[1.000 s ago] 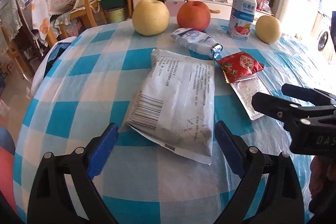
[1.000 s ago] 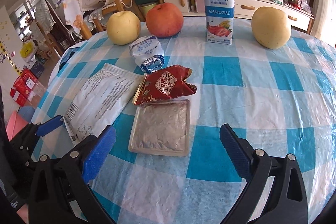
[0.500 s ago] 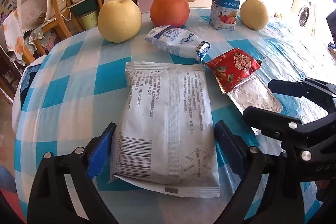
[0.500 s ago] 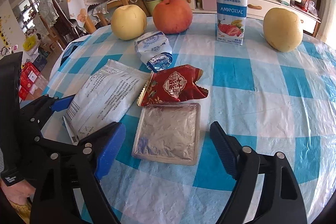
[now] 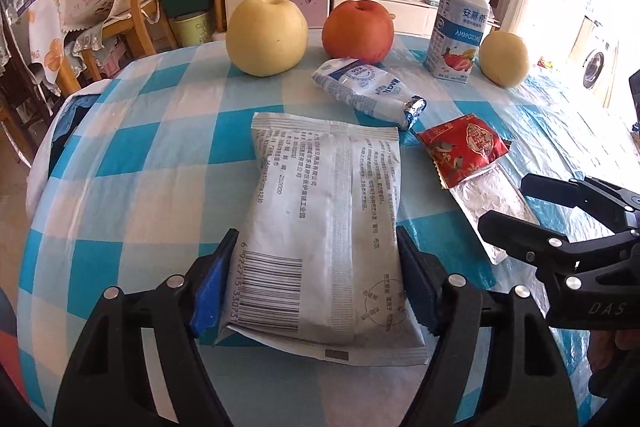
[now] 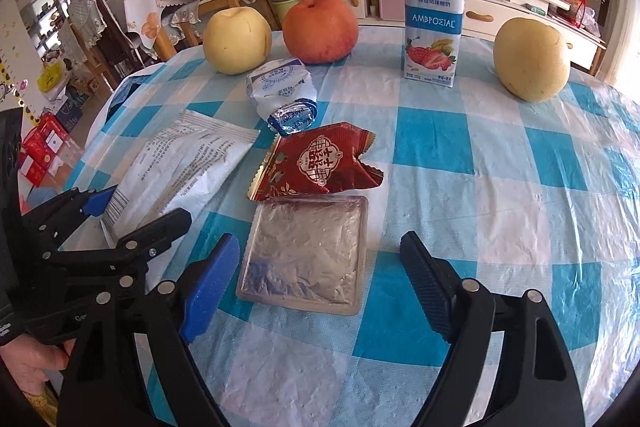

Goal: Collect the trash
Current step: 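Grasp the white packet with the left gripper while the right grasps the silver foil tray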

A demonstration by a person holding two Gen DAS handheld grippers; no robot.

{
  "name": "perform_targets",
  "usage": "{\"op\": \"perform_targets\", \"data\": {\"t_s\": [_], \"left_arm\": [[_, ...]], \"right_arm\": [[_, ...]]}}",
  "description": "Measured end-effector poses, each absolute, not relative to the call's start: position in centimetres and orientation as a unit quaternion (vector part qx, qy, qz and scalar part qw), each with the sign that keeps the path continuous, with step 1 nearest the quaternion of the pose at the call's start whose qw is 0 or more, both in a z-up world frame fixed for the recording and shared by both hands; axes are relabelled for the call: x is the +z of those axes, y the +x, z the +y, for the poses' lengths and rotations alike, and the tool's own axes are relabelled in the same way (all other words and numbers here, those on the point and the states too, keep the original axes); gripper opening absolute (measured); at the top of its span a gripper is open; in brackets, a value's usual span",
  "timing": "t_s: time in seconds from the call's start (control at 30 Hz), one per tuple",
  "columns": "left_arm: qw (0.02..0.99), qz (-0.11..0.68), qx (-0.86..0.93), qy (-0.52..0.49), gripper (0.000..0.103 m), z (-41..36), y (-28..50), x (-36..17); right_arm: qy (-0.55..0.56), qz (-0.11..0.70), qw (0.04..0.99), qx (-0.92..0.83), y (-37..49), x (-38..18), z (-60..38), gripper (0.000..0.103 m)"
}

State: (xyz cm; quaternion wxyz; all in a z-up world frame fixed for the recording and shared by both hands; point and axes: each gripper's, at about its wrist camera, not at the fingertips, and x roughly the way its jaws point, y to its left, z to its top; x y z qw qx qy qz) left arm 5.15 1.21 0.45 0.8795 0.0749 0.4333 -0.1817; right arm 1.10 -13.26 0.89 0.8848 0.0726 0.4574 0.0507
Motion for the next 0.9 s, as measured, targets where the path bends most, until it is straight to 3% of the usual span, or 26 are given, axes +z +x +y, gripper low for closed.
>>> {"op": "perform_targets", "data": {"t_s": [0.1,0.27,0.4,0.9], "left_arm": [[0.879,0.438,-0.180,0.053,0.067,2.3,5.0,0.6],[0.878,0.441,-0.184,0.040,0.066,2.8,4.8,0.6],[0.877,0.441,-0.189,0.032,0.066,3.3,4.5,0.7],[0.884,0.422,-0.200,-0.015,0.066,5.9,1.9,2.3]], "right_arm": [[0.052,0.459,0.886,0.049,1.3,0.7,-12.3,0.091],[-0.002,0.458,0.888,0.038,1.5,0.1,-10.7,0.090],[-0.012,0.450,0.892,0.035,1.5,0.3,-10.3,0.067],[0.022,0.451,0.888,0.081,-1.2,0.9,-8.7,0.065]]}}
